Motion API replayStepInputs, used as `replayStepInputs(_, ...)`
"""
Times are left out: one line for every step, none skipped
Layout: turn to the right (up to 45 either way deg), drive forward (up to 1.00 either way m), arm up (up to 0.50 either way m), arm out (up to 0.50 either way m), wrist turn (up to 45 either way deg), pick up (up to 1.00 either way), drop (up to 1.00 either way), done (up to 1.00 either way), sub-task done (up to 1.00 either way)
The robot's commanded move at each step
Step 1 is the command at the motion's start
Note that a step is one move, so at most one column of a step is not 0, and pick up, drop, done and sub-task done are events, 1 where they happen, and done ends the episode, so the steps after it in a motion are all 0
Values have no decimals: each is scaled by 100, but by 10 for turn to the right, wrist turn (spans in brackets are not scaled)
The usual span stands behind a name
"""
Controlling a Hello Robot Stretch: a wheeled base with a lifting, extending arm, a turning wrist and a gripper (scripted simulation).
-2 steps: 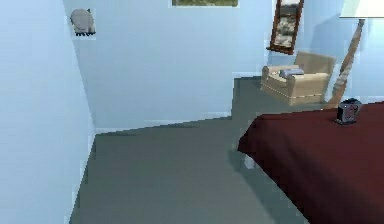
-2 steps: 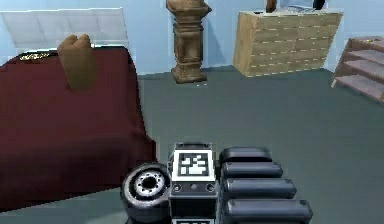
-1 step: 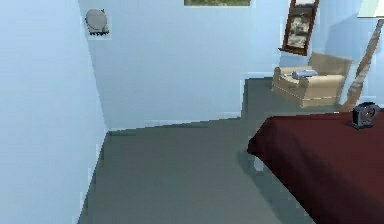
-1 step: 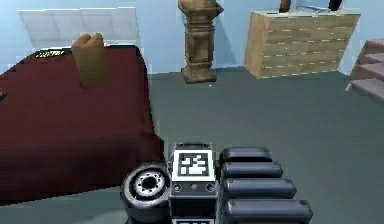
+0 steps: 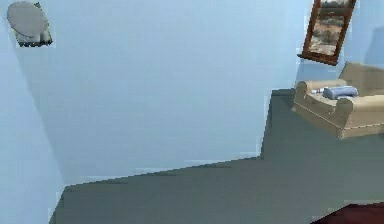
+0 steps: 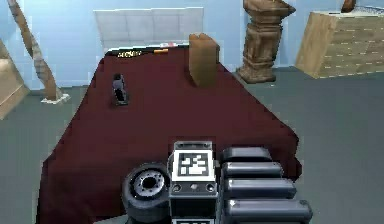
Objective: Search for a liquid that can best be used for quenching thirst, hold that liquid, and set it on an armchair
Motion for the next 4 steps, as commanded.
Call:
replayStepInputs(0, 55, 0, 0, 0, 0, 0, 0, 0)
replayStepInputs(300, 0, 0, 0, 0, 0, 0, 0, 0)
replayStepInputs(0, 60, 0, 0, 0, 0, 0, 0, 0)
replayStepInputs(300, 0, 0, 0, 0, 0, 0, 0, 0)
